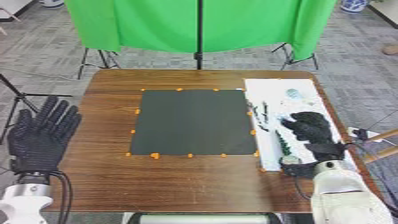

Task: Arrange flowers

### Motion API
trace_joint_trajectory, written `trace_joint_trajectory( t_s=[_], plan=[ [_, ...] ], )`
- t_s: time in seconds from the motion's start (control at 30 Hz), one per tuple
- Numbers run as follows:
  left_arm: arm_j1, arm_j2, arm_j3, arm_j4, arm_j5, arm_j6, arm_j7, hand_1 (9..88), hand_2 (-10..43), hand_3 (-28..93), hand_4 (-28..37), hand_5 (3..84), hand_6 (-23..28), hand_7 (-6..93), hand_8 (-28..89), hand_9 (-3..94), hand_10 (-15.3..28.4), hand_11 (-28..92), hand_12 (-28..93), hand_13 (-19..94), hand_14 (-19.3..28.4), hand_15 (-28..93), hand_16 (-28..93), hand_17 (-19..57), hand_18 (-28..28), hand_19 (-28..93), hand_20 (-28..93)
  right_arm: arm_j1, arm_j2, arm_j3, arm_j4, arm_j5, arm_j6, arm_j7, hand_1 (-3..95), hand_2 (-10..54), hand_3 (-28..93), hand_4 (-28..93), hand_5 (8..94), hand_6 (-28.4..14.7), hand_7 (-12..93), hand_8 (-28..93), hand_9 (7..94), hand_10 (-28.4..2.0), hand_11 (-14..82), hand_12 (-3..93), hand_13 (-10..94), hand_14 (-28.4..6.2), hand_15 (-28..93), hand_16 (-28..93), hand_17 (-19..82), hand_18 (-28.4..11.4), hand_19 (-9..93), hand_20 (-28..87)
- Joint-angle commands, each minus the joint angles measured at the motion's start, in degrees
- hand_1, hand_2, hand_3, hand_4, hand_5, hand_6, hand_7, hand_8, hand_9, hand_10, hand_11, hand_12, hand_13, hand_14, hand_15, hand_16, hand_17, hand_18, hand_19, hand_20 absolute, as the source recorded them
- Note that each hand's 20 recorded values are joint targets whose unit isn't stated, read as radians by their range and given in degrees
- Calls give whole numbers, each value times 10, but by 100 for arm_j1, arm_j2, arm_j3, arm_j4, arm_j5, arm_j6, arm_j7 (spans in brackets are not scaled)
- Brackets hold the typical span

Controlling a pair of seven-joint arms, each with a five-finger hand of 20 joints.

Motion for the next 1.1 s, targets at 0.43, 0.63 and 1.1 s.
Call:
trace_joint_trajectory(
  t_s=[0.43,0.63,1.1],
  plan=[
    [85,-36,68,73,12,5,-10,263,146,675,-283,421,73,73,-74,340,127,103,110,246,131,177,-30,-12,104,167,106,-113,307,-795,450,-3837,-878,1174,324,-95,746,-282,466,-117,428,-149,448,-258,423,281,411,-245,712,210,252,-275,843,272],
    [91,-30,72,69,2,29,9,264,146,676,-283,421,72,74,-75,341,126,101,111,249,132,180,-29,-12,106,168,108,-152,256,-750,450,-3708,-957,1134,311,-95,714,-283,510,-102,454,-152,493,-245,478,311,462,-230,712,224,273,-271,865,278],
    [110,-18,148,80,-53,-21,41,253,135,685,-283,414,66,66,-76,343,124,97,111,254,130,180,-25,-14,110,169,113,61,103,-937,962,-3774,-646,1018,394,-95,732,-282,578,-72,465,-145,587,-211,456,300,555,-188,668,240,322,-256,893,285]
  ],
)
